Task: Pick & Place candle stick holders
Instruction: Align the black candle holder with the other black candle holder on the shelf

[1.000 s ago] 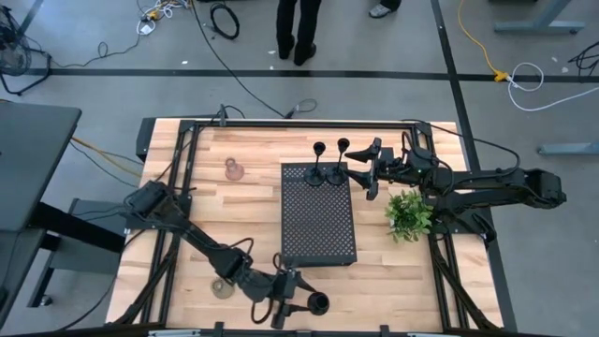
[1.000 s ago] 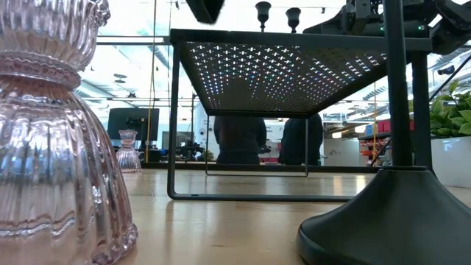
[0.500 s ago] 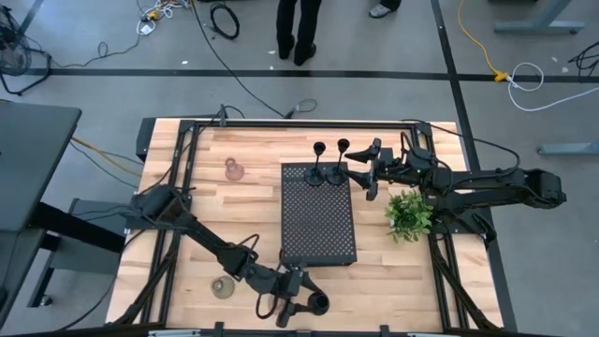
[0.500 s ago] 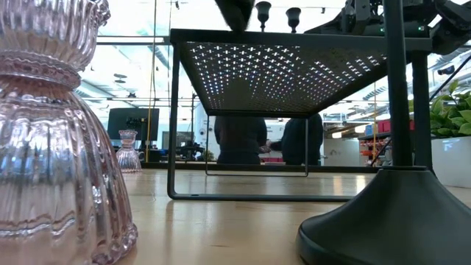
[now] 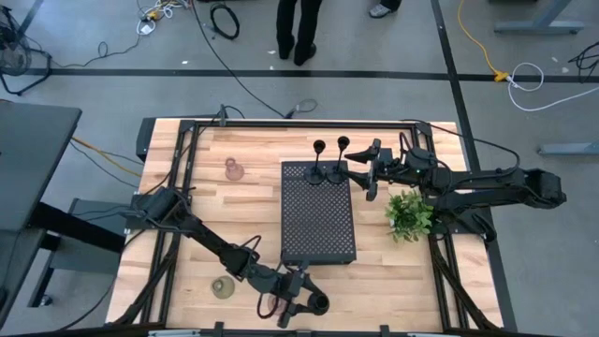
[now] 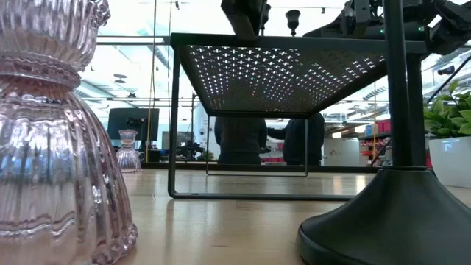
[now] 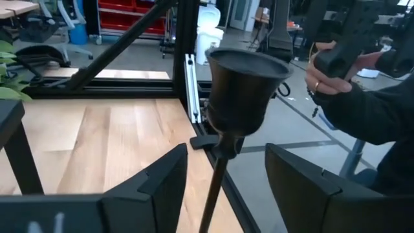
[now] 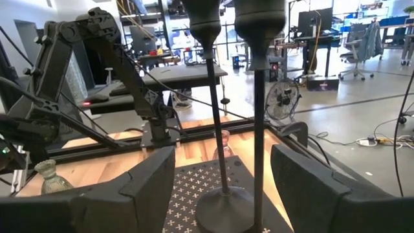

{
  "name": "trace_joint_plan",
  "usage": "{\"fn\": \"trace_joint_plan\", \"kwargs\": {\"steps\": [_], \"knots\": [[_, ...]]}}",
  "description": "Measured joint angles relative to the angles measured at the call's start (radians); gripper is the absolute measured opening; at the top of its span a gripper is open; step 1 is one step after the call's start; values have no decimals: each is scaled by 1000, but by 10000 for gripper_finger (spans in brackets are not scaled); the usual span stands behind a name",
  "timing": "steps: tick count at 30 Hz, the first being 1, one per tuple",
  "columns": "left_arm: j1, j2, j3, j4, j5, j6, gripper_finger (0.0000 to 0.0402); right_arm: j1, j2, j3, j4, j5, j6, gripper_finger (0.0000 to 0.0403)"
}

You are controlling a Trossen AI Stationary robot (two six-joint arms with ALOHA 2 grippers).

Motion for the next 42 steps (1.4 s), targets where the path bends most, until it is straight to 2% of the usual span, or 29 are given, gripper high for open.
{"fn": "trace_joint_plan", "kwargs": {"steps": [5, 18, 37, 42], "knots": [[0, 0, 0, 0, 0, 0, 164, 0, 0, 0, -2, 0, 0, 256], [0, 0, 0, 4, -1, 2, 16, 0, 0, 0, -28, 0, -1, 256], [0, -7, 1, 68, -30, 19, 10, 0, 0, 0, -28, 0, -1, 256], [0, -8, 47, 65, -16, 16, 10, 0, 0, 0, -29, 0, -1, 256]]}}
